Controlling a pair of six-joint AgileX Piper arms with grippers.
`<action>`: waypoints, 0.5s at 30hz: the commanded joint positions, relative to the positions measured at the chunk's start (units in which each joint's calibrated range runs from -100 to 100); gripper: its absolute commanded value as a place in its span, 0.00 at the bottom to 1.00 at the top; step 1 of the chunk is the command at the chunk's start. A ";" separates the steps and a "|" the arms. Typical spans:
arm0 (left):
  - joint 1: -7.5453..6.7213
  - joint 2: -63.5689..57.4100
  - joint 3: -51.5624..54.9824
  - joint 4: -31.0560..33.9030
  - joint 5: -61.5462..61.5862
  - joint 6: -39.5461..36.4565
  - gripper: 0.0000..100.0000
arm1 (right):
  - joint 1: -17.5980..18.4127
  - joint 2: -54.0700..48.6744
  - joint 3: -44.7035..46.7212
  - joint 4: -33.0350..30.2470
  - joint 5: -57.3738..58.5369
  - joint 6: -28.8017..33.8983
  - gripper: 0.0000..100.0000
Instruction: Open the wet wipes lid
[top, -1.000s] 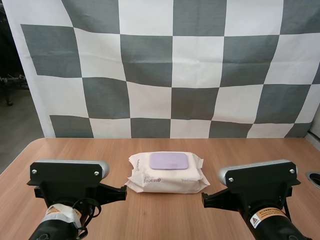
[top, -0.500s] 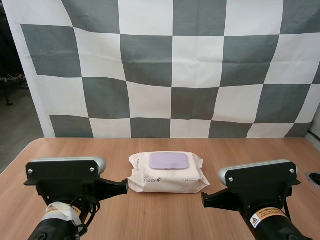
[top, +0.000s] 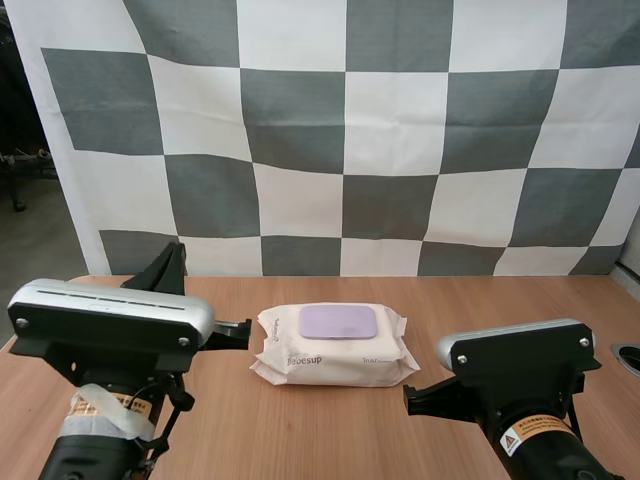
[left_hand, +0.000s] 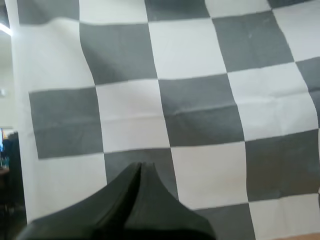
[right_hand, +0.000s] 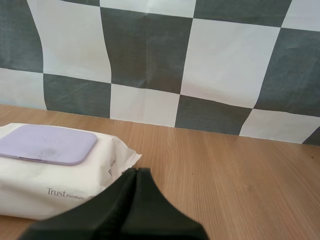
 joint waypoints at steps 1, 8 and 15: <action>0.00 0.00 0.00 -0.05 -59.66 0.48 0.00 | 0.05 0.00 0.00 0.07 0.00 -0.07 0.00; 0.00 0.00 -2.77 -0.53 -37.33 0.12 0.00 | 0.07 0.00 0.00 5.17 -1.31 -0.07 0.00; 0.00 1.45 -8.07 -0.53 -23.72 0.10 0.00 | 0.07 0.00 0.00 23.59 -1.75 -0.07 0.00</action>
